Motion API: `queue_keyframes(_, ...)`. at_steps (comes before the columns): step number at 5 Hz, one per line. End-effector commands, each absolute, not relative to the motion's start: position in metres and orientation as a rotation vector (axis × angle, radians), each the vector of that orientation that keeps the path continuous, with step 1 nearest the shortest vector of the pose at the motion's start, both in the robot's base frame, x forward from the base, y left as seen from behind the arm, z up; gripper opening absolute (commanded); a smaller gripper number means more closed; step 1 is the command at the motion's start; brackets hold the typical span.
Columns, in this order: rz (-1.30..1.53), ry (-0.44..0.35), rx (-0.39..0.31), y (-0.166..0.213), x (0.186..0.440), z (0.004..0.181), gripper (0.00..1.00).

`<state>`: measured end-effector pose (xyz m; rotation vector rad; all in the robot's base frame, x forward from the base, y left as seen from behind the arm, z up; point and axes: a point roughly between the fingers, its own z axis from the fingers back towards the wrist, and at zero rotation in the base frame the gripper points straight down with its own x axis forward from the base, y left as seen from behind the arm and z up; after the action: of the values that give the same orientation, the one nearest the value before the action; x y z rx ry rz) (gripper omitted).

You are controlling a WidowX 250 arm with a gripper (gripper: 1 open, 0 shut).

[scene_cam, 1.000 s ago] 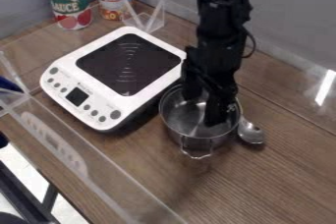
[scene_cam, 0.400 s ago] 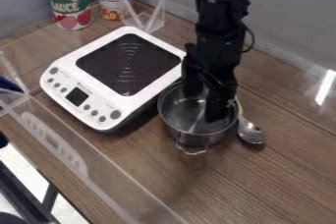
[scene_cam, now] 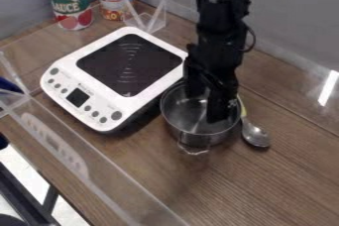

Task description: Put silver pot on the white and black stove top

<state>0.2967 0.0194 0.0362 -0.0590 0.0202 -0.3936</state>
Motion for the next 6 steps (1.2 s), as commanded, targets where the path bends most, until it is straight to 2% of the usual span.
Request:
queue_keyframes(1,-0.388,-0.033,-0.048,0.0285,0.3081,0.0492,1.00)
queue_keyframes(6,-0.400,0.013,-0.043,0.0300,0.3170,0.0503,1.00)
